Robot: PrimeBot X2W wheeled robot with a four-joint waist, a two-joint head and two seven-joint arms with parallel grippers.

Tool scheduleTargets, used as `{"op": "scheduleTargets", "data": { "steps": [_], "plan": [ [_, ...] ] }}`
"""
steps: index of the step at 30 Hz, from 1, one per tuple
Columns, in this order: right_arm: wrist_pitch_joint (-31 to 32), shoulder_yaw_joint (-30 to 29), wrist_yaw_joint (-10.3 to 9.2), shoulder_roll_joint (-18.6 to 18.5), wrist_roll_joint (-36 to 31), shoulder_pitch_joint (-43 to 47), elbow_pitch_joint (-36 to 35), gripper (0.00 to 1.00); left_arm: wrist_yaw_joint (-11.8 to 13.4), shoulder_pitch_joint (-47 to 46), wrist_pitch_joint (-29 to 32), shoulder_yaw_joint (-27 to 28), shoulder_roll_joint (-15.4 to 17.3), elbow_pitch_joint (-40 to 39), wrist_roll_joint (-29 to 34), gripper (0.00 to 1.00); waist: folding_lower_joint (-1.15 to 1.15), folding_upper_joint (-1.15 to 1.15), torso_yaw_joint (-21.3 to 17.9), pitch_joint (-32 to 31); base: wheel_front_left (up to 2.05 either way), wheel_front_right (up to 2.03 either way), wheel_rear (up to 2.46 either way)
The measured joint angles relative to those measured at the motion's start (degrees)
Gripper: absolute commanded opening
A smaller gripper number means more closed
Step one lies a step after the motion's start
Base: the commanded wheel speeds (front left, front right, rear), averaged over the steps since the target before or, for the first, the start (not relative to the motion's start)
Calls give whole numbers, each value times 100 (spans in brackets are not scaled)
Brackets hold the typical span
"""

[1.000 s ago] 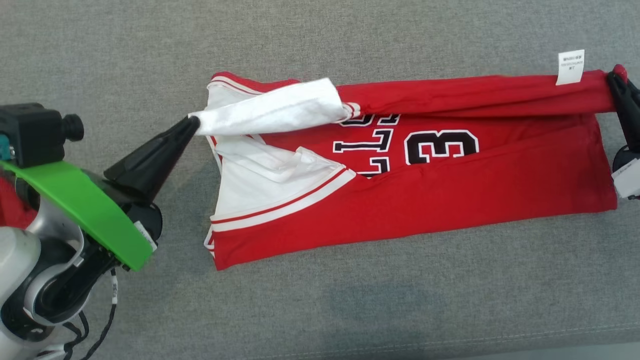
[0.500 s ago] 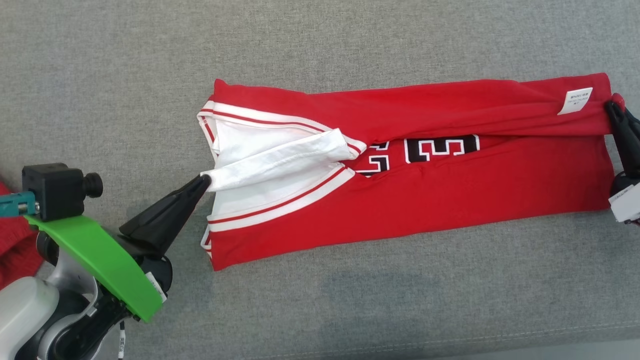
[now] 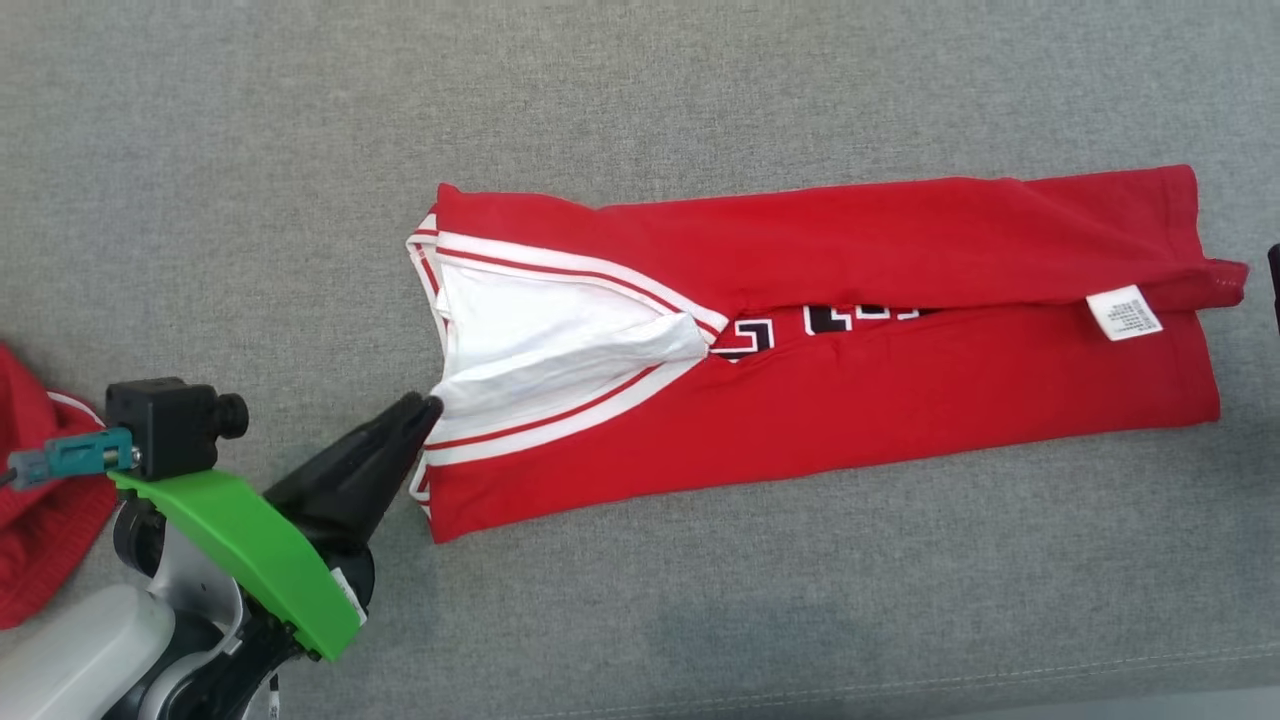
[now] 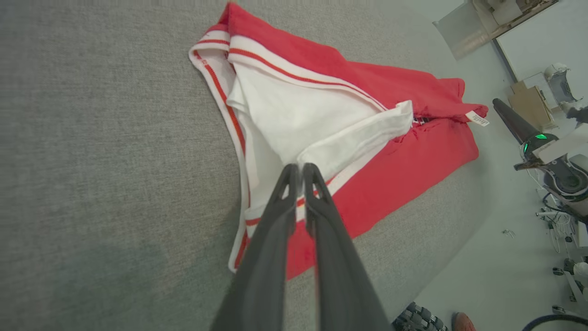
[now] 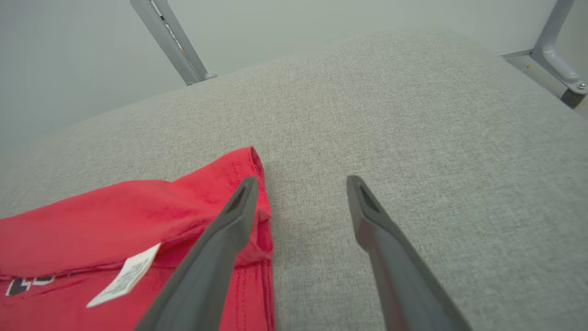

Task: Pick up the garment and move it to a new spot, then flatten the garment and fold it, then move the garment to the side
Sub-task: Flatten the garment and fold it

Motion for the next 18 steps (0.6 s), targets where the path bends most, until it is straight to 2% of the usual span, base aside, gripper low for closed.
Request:
{"op": "scheduleTargets", "data": {
  "steps": [5,9,14,18],
  "plan": [
    [-94,-121,0,267,64,208,-3,100,240,100,-363,24,-46,167,333,100,0,0,-28,-181,0,0,0],
    [-98,-114,0,422,91,342,86,100,621,251,-1012,54,-245,408,795,100,0,0,-41,-357,0,0,0],
    [-138,-143,0,687,93,397,312,100,1165,526,-1628,171,-844,858,1515,100,0,0,-29,-620,0,0,0],
    [-145,-157,0,862,29,411,588,100,1399,915,-1683,559,-1495,1094,2254,100,0,0,9,-857,0,0,0]
  ]
}}
